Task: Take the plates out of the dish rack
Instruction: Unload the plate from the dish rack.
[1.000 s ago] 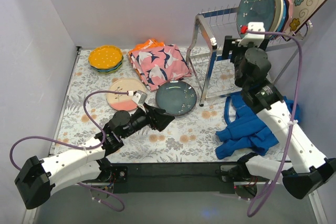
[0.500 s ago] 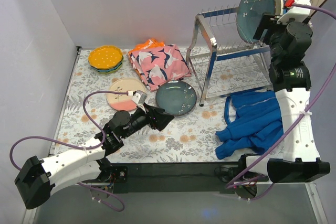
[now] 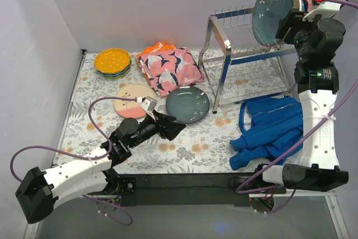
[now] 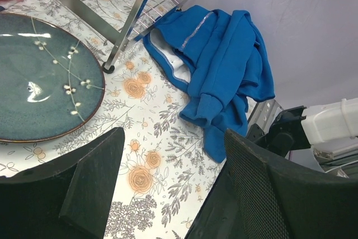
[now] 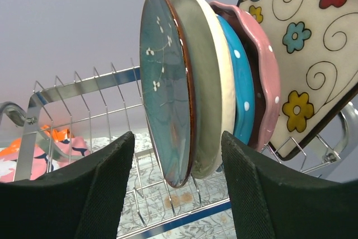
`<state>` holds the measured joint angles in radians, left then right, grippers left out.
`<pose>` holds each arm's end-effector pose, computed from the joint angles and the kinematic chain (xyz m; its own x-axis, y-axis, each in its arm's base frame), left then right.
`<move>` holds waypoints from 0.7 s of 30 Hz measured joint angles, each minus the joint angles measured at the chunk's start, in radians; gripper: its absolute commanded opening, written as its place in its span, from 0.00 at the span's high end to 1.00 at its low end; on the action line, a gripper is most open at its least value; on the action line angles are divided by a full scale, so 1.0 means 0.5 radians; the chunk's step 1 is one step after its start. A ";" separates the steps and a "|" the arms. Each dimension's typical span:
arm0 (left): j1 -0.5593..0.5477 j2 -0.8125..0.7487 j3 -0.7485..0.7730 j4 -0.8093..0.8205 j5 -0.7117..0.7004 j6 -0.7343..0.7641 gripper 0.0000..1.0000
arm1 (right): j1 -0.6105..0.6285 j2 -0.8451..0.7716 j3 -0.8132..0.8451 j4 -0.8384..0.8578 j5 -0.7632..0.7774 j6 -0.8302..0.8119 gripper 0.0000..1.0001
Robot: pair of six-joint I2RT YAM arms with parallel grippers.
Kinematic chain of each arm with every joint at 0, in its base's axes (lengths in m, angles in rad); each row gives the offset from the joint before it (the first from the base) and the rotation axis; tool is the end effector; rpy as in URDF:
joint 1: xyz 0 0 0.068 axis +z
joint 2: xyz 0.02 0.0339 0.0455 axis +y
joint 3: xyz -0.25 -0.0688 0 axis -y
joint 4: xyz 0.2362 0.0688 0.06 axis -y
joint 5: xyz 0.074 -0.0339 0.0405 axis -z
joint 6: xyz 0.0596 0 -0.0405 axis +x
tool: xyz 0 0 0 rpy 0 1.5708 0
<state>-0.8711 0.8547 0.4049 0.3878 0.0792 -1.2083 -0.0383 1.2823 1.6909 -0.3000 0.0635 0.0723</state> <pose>0.1431 -0.1773 0.2452 -0.7748 -0.5270 -0.3493 0.2512 0.2505 -0.9350 0.2741 -0.0143 0.5165 0.1153 0.0677 -0.9910 0.0932 0.9925 0.0787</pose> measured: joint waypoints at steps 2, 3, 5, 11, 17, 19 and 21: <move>0.000 0.001 0.000 0.000 0.010 -0.001 0.30 | 0.000 0.000 0.002 0.002 -0.025 0.013 0.32; 0.000 0.002 0.000 0.000 0.014 -0.001 0.30 | 0.000 0.001 0.003 0.003 -0.034 0.015 0.32; 0.000 0.002 0.000 0.000 0.018 -0.001 0.30 | 0.000 0.005 0.003 0.006 -0.045 0.018 0.32; 0.000 0.018 0.000 0.002 0.022 -0.001 0.30 | 0.000 0.089 0.004 0.027 -0.066 0.019 0.33; 0.000 0.073 0.001 0.002 0.031 -0.001 0.30 | 0.001 0.198 0.004 0.074 -0.059 0.011 0.36; 0.000 0.087 0.001 0.001 0.031 0.000 0.30 | 0.001 0.226 0.003 0.101 -0.076 0.011 0.37; 0.000 0.094 0.001 0.001 0.031 0.000 0.30 | 0.003 0.249 0.003 0.130 -0.084 0.012 0.38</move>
<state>-0.8711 0.9016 0.4053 0.3882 0.0944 -1.2083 -0.0368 1.4067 1.6924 -0.2352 0.0216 0.0784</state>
